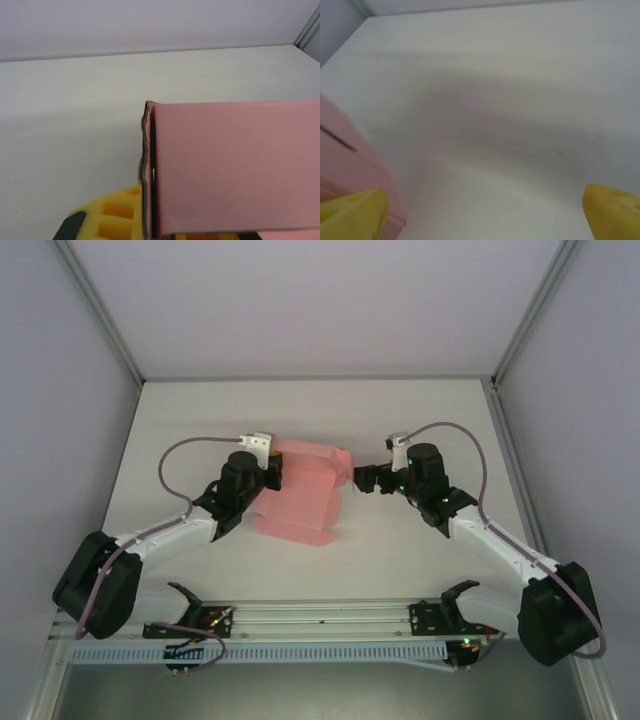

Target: Assemble paper box

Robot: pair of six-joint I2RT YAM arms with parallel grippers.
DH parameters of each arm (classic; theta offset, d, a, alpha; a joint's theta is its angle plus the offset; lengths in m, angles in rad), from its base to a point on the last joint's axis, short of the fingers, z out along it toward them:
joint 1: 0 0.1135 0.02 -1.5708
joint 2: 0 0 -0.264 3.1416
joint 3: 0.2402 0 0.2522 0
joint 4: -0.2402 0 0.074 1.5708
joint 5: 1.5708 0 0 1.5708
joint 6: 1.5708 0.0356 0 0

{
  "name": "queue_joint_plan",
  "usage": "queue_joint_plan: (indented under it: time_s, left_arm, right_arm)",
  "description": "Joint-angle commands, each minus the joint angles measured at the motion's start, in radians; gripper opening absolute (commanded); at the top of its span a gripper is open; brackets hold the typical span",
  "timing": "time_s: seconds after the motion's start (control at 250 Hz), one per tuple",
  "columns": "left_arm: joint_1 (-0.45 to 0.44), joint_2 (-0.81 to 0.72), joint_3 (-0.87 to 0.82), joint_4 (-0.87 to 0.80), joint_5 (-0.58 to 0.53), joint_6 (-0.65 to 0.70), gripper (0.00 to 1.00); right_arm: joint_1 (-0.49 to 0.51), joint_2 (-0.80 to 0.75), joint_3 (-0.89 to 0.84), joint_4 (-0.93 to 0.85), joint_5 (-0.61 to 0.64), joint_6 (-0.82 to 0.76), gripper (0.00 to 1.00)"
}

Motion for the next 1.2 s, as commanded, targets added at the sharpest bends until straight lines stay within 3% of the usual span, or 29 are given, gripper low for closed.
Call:
queue_joint_plan:
  time_s: [0.0, 0.272, 0.443, 0.631, 0.902, 1.194]
  left_arm:
    - [0.004, -0.009, 0.009, 0.022, 0.020, 0.004, 0.00]
    - [0.004, 0.023, 0.019, 0.024, 0.040, -0.014, 0.00]
    - [0.004, 0.027, 0.022, 0.021, 0.040, -0.031, 0.00]
    - [0.004, 0.032, 0.035, -0.023, -0.030, -0.033, 0.00]
    - [0.007, 0.026, 0.041, -0.034, -0.059, -0.026, 0.00]
    - [0.008, 0.023, 0.038, -0.025, -0.011, -0.022, 0.00]
  right_arm:
    - [0.026, 0.042, 0.034, 0.092, -0.190, 0.002, 1.00]
    - [0.129, 0.202, 0.115, 0.164, -0.186, 0.008, 1.00]
    - [0.183, 0.284, 0.173, 0.152, -0.021, 0.009, 0.97]
    - [0.210, 0.242, 0.160, 0.102, 0.101, -0.025, 0.96]
    - [0.209, 0.124, 0.112, -0.067, 0.072, -0.093, 0.93]
    - [0.209, 0.145, 0.129, -0.018, -0.011, -0.117, 0.87]
